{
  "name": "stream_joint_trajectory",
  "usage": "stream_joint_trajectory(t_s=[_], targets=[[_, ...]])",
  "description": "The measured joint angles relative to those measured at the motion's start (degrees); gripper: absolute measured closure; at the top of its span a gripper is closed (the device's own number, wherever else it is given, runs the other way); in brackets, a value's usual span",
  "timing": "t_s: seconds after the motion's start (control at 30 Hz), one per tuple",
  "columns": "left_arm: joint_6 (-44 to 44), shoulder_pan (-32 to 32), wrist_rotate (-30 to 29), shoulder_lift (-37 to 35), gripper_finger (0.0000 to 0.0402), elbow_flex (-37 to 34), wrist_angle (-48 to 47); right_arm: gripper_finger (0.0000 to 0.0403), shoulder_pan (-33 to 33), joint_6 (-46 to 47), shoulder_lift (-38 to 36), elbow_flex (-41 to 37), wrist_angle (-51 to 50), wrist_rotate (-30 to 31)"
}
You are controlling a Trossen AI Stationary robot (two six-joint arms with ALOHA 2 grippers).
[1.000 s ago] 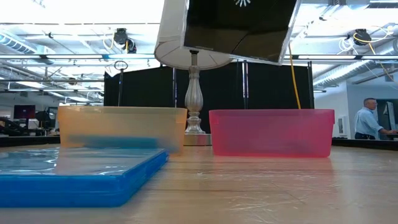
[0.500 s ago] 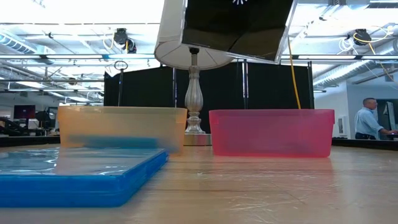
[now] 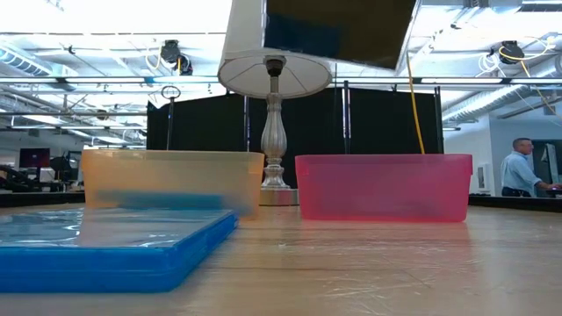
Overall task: Pick & place jewel cases by type
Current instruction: Put the black CD case into the red bin
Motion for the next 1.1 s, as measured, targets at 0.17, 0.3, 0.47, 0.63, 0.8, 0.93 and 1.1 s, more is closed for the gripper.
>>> stream_joint_trajectory(t_s=[0.17, 0.3, 0.47, 0.63, 0.8, 0.93, 1.1], targets=[[3.08, -1.92, -3.26, 0.0, 0.0364, 0.0, 0.09, 0.0226, 1.06, -2.49, 0.0, 0.02, 5.4, -0.39], [6.04, -3.52, -4.55, 0.0, 0.0353, 0.0, 0.53, 0.0193, 3.36, -6.55, 0.02, 0.02, 11.48, 3.81], [10.27, -6.35, -9.02, -0.23, 0.0365, 0.0, 3.62, 0.018, 6.67, -13.39, 0.02, 0.02, 16.14, 5.77], [16.56, -9.62, -8.1, -1.4, 0.0365, -0.02, 10.78, 0.0186, 10.47, -18.27, 0.0, 0.02, 20.83, 6.56], [23.94, -13.38, -5.95, -3.26, 0.0358, -0.03, 18.01, 0.019, 14.33, -24.89, -0.04, 0.02, 23.25, 7.82], [27.65, -15.95, -4.86, -4.42, 0.0365, -0.02, 24.36, 0.019, 16.05, -28.96, -0.09, 0.02, 25.11, 3.68], [31.62, -16.78, 3.13, -4.87, 0.0364, -0.02, 32.41, 0.019, 14.79, -35.93, 0.26, 0.02, 29.36, -6.44]])
